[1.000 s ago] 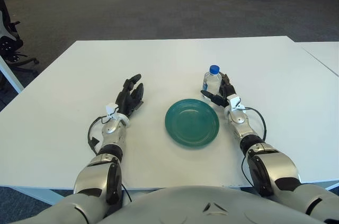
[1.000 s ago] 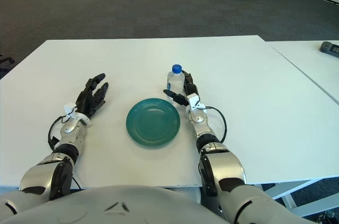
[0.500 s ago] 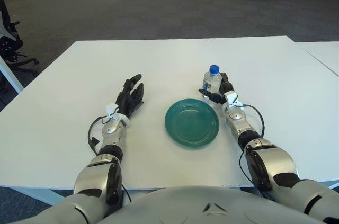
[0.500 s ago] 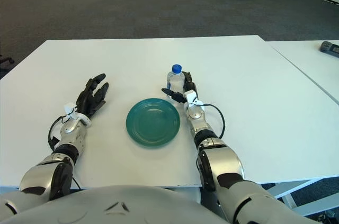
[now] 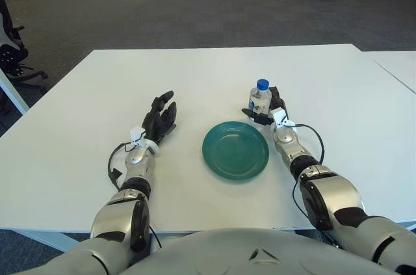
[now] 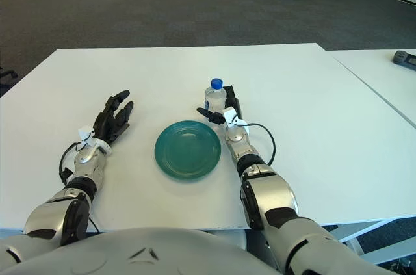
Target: Put the bottle into the plate.
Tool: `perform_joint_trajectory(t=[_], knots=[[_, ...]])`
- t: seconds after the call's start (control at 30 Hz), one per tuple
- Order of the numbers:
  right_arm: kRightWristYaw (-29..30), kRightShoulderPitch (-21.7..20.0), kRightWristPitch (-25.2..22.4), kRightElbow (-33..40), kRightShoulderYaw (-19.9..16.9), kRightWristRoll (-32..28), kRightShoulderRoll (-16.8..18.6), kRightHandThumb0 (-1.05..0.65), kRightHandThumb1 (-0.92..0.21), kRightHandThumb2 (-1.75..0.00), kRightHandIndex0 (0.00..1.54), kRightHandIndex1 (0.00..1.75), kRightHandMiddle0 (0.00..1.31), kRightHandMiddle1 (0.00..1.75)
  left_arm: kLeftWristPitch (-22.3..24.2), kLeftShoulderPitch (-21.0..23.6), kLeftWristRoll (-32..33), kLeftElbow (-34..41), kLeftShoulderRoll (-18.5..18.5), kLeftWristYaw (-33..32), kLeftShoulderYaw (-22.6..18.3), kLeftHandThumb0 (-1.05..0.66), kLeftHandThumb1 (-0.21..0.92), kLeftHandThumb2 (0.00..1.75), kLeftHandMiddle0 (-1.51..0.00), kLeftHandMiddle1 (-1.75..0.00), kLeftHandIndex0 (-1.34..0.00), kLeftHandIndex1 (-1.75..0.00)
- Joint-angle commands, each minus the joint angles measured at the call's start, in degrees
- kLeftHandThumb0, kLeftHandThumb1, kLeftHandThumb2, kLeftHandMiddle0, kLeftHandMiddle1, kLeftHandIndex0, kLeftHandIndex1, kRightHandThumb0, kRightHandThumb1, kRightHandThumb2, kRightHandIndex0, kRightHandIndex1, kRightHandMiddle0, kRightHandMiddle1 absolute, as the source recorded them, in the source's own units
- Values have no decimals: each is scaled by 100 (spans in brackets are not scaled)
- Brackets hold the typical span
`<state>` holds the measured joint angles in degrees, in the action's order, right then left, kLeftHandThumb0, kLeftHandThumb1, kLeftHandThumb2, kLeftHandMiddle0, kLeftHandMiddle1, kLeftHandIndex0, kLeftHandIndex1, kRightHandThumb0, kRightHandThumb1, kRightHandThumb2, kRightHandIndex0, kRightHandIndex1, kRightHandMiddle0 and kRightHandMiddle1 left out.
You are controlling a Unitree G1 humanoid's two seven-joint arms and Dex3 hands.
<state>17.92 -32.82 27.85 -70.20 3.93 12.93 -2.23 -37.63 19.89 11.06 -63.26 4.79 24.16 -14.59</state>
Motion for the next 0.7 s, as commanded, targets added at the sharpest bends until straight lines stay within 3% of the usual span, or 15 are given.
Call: perform_joint_trajectory(t=[0.0, 0.07, 0.17, 0.3, 0.47, 0.67], knots=[[193, -144, -205, -77, 85, 137, 71, -42, -36, -70, 72, 174, 38, 173, 101, -177, 24, -151, -89, 27, 1, -54, 92, 62, -41, 0, 0, -75], [329, -170, -271, -89, 108, 168, 89, -41, -37, -68, 84, 174, 52, 174, 89, -179, 26, -149, -86, 41, 1, -54, 92, 63, -41, 0, 0, -76], [441, -196, -346, -121, 92, 176, 112, -40, -37, -67, 91, 175, 60, 174, 87, -170, 36, -161, -86, 69, -3, -55, 92, 63, -41, 0, 0, -76], [514, -237, -501, -166, -76, 7, 194, -20, -33, -90, 102, 175, 73, 175, 114, -159, 102, -168, -85, 180, -42, -56, 92, 63, -41, 0, 0, -77], [601, -167, -482, 14, -281, -202, 323, -8, -33, -108, 108, 175, 84, 175, 118, -146, 117, -198, -77, 222, -60, -57, 92, 63, -41, 0, 0, -79], [490, -147, -425, 203, -508, -474, 432, -10, -33, -115, 116, 175, 92, 175, 107, -141, 67, -246, -58, 164, -43, -56, 92, 64, -42, -1, 0, -79]])
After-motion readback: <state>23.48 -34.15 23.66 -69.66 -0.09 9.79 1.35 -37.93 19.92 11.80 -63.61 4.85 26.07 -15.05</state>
